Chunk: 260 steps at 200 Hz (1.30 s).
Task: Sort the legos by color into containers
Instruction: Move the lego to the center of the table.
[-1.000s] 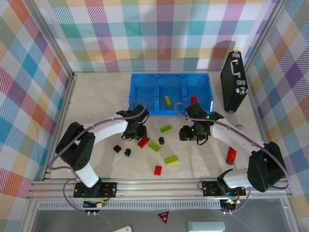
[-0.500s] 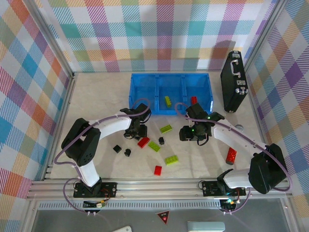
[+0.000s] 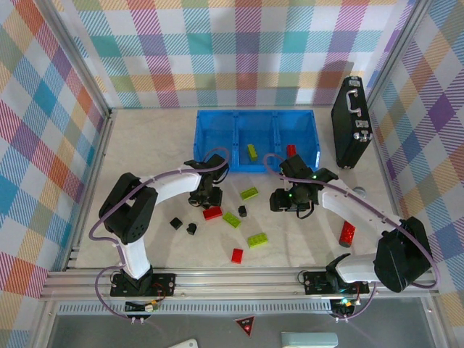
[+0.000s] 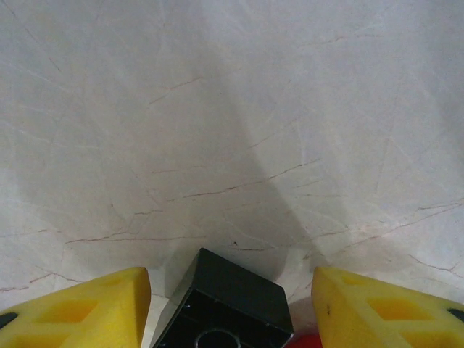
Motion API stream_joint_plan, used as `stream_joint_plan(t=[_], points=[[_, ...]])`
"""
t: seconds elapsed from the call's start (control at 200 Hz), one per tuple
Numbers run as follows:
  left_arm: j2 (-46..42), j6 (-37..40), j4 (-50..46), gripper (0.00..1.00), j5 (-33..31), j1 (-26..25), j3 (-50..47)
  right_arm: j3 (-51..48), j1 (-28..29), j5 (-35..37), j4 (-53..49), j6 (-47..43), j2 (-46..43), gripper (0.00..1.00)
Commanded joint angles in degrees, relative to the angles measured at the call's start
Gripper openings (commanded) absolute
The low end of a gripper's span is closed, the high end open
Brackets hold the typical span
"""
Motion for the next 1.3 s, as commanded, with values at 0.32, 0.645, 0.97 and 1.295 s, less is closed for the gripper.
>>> stream_joint_plan(t=[0.32,0.645,0.97,1.295], points=[[-6.36,2.01,-2.45,0.55,0.19,4.45,-5.79,2.82,1.30,0.60,-2.60,1.44,-1.55,0.54],[-7.95,2.53,-2.99,0.57,0.10,6.50,-7.58,3.82,1.68,1.22,-3.47,1.42,-1.58,0.54],[-10.62,2.16,-2.53,0.58,4.85,6.53,-10.07,3.48,2.29,1.30,-3.48,1.70,-1.94,0.54],[-10.65,-0.81,0.40,0.57,6.16,6.50,-10.55,3.77,2.52,1.21,-3.29,1.36,-1.54,0.54]])
